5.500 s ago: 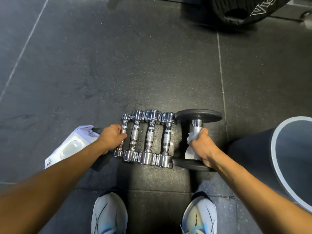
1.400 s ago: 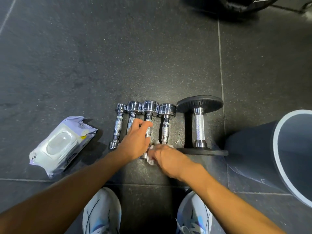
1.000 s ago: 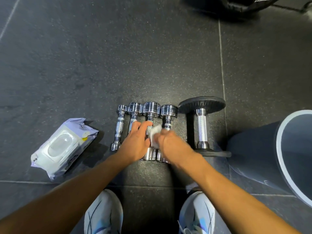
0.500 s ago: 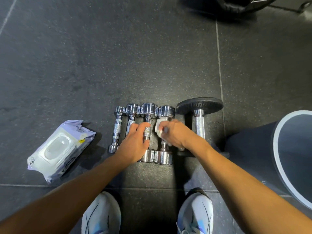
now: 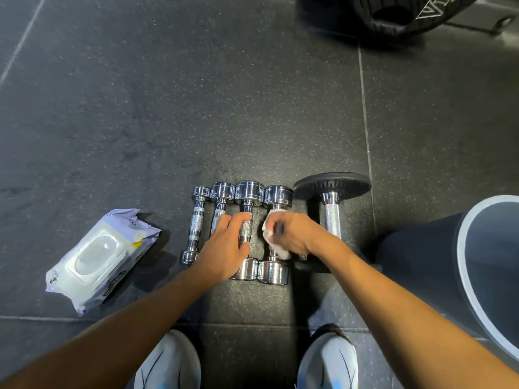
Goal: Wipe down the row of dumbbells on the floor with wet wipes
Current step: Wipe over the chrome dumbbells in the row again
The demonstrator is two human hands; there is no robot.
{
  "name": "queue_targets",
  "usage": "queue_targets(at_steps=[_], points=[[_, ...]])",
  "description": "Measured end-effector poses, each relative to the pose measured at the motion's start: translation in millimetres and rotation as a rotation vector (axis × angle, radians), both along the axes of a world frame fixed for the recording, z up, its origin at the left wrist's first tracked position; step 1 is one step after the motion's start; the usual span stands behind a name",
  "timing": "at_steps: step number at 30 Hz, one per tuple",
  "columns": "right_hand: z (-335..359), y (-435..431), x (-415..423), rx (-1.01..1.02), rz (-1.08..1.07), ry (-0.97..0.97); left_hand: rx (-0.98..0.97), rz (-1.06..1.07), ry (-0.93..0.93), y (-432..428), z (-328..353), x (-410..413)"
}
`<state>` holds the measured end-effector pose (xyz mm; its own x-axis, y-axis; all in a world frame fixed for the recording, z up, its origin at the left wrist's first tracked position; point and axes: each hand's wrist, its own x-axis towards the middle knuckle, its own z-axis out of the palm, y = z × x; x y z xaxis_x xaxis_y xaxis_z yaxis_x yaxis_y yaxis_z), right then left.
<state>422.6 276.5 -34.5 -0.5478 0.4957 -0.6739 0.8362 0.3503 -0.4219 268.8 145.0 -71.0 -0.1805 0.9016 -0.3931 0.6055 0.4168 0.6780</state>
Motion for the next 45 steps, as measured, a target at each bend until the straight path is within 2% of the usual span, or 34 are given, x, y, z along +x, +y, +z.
queue_targets(at_steps=[3, 5, 6, 8, 10, 11, 13, 17, 24, 26, 30, 32, 35, 37, 41, 45], points=[[-7.7, -2.0, -3.4, 0.253, 0.007, 0.044, 0.005, -0.001, 0.007, -0.9, 0.2, -0.3], [-10.8, -10.6, -2.0, 0.243, -0.074, 0.096, 0.011, -0.006, 0.006, -1.2, 0.0, -0.3], [-13.6, -12.1, -0.4, 0.171, -0.147, 0.116, 0.012, -0.005, 0.004, -1.2, 0.0, -0.4], [-13.4, -9.1, 2.9, -0.105, -0.365, 0.145, 0.004, -0.005, 0.008, -0.5, 0.4, -0.7], [-10.2, -0.7, 1.3, -0.444, -0.677, 0.165, -0.005, -0.003, 0.010, 0.1, 1.1, -0.1], [-11.6, 1.8, -1.2, -0.550, -0.828, 0.181, -0.008, -0.001, 0.008, 0.3, 1.1, 0.0], [-12.4, -0.2, -8.3, -0.602, -1.071, 0.197, -0.013, 0.005, 0.002, 0.0, 0.3, 0.5], [-18.4, -14.5, -17.1, -0.520, -1.281, 0.165, -0.007, 0.004, 0.002, -0.1, -0.8, -0.9], [-12.4, 3.9, -22.2, -0.586, -1.302, 0.233, -0.006, 0.000, 0.000, 0.3, 0.3, -0.7], [-12.1, -0.5, -22.6, -0.577, -1.260, 0.177, -0.009, 0.004, -0.006, 0.4, 0.6, -0.6], [-14.7, -7.9, -24.7, -0.570, -1.037, -0.043, -0.004, -0.001, -0.010, -1.4, 0.1, -1.1], [-12.9, 0.9, -25.5, -0.602, -1.118, 0.003, -0.005, 0.006, -0.016, -1.3, -0.6, -1.4], [-20.0, 15.7, -22.1, -0.534, -1.330, 0.136, -0.007, 0.012, -0.023, -1.6, -0.2, -1.0], [-23.3, 12.3, -16.1, -0.542, -1.366, 0.139, -0.007, 0.010, -0.032, -2.3, -1.0, -1.2], [-10.9, 1.5, -10.6, -0.605, -1.262, 0.068, -0.005, 0.008, -0.030, -2.1, -2.9, -2.9], [-5.2, 8.6, -4.3, -0.526, -1.198, 0.017, 0.000, 0.004, -0.033, -2.9, -2.8, -3.0]])
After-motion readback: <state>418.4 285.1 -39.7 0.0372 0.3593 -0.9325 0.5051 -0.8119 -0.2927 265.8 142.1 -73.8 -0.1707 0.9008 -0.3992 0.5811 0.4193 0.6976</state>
